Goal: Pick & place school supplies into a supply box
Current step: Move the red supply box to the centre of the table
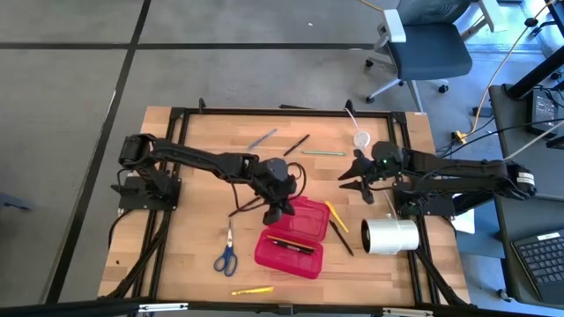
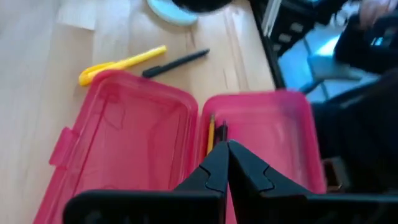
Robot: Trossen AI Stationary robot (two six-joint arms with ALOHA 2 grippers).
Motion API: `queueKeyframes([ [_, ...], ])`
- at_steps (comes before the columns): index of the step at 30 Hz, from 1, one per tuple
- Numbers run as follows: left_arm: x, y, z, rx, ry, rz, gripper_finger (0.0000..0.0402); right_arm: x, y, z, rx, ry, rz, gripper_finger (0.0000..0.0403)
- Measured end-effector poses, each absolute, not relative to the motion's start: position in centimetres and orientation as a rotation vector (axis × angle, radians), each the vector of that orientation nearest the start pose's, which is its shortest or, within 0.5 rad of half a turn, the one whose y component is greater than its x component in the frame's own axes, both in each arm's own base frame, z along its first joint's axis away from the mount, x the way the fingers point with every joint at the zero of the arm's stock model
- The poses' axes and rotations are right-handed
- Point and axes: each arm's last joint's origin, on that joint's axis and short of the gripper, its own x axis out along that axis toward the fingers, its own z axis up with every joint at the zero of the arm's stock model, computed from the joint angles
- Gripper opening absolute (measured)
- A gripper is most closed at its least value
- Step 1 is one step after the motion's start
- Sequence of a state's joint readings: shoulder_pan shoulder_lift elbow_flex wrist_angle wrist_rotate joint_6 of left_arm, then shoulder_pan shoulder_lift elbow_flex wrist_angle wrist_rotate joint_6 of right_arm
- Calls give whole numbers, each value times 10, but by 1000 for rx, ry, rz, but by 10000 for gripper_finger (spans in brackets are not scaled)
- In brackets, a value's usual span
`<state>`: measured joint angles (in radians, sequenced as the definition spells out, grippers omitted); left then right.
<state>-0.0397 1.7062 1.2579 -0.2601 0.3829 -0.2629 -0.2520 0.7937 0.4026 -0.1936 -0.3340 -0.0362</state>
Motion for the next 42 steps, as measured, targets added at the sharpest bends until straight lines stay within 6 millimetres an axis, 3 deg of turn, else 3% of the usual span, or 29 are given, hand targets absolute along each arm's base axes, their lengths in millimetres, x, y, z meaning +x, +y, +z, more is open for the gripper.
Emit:
queueKeyframes([
  [9,368,-28,242,-246,841,-256,1,169,-34,199,181,551,75,137],
  [24,358,-90,242,-190,864,-422,1,178,-36,193,187,550,73,137],
  [33,368,-121,204,-177,927,-447,1,178,-36,193,242,556,58,137],
  [42,375,-135,175,-189,975,-471,1,178,-36,193,262,557,54,137],
])
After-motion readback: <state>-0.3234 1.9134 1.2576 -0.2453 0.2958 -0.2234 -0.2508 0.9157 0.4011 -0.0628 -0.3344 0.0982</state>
